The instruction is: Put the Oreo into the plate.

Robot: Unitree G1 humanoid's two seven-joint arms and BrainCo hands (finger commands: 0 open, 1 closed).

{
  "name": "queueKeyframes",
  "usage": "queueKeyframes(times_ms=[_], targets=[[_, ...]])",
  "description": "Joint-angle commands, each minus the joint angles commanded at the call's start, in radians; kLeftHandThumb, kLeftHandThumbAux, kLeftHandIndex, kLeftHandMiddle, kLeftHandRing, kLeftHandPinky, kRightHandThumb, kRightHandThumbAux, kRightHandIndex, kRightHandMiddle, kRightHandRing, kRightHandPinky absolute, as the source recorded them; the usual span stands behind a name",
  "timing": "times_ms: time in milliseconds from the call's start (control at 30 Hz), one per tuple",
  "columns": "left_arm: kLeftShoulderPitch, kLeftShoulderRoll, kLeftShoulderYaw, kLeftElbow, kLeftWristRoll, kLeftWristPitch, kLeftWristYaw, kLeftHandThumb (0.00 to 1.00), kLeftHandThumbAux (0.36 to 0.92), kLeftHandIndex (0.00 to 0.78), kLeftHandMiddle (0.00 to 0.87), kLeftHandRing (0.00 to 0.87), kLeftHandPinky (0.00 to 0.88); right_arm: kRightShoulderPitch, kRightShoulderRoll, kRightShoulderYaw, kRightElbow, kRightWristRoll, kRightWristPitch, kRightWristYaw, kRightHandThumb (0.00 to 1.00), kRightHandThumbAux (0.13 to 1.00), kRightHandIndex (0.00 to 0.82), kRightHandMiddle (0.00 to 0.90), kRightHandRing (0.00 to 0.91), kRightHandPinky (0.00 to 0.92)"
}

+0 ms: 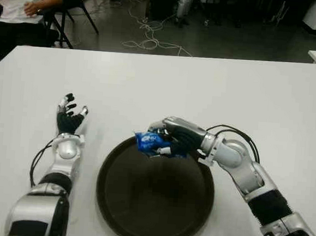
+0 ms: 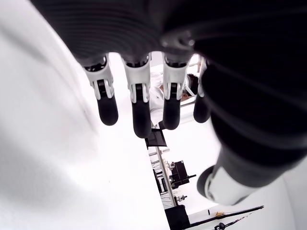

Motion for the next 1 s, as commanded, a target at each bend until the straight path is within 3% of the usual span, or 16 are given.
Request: queueKeyframes(times_ms=[400,1000], targets=[[-0.001,0.001,-0.002,-0.002,0.002,0.001,0.0,0.154,0.782,0.171,0.184,0.173,0.143,-0.012,-0.018,0.024,0.011,-0.032,0.019,0.004,0.697,0.724,0.437,0.846,0.841,0.823],[0.002,0.005,-0.012,-0.004,0.015,-0.002,0.005,0.129,0.753,0.18,0.18,0.175,0.163,-0.029,-0.031,0.055,0.018,-0.084,0.087,0.035,0.699,0.725,0.438,0.812,0.81,0.787]])
